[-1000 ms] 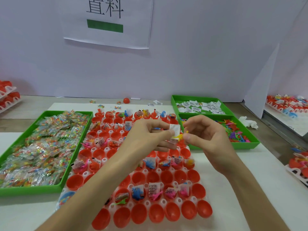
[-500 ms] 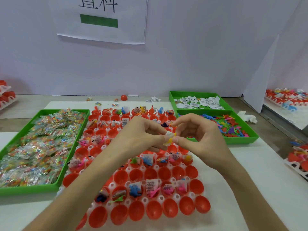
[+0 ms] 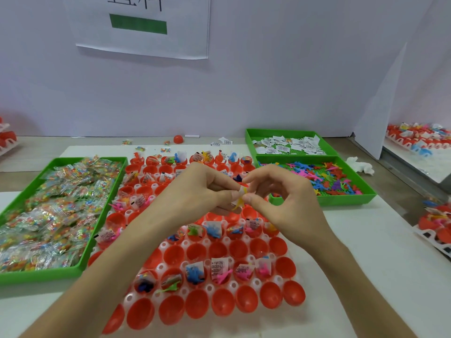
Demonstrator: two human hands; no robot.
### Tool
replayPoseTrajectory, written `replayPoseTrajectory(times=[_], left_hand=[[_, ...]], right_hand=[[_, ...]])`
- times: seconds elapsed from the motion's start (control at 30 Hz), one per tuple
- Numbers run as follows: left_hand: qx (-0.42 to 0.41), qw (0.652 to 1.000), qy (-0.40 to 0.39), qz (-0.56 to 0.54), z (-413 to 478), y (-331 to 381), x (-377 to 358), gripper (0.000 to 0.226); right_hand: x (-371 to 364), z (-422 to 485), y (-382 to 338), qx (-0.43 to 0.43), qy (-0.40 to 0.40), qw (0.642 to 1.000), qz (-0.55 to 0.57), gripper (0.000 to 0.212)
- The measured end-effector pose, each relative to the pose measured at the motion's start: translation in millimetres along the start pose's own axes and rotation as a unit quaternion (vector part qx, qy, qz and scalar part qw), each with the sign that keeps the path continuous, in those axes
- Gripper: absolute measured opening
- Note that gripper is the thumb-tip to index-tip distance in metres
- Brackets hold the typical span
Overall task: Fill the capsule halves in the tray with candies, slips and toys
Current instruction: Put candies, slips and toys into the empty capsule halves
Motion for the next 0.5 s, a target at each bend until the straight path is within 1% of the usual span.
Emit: replayPoseTrajectory(times=[0.07, 0.17, 0.3, 0.5], left_hand=[[-0.013, 0.999, 0.031, -0.004, -0.5, 1.6, 0.1, 0.01], [-0.03, 0.998, 0.058, -0.017, -2.1, 4.3, -3.0, 0.011], [-0.049, 0.995, 0.086, -0.007, -2.5, 5.5, -6.9, 0.005], [-0.082, 0.991, 0.105, 0.012, -6.3, 10.6, -6.7, 0.009]], right_hand=[[-0.7, 0.2, 0.9, -0.011, 0.012, 1.0, 0.001, 0.019], [-1.6, -0.3, 2.8, -0.037, 0.029, 0.998, 0.031, 0.017], [-1.1, -0.5, 2.3, -0.033, 0.047, 0.998, 0.038, 0.014], [0.1, -0.7, 0.2, -0.023, 0.067, 0.997, 0.042, 0.012]])
Point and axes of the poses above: each hand's wrist, its own z-axis towards the middle knuckle, its own x-axis out of the back of the hand, y = z × x, the point moved 3 cm from there along z, towards the middle knuckle, and after that the axes turned 8 degrees about x, right-handed, at the moved point
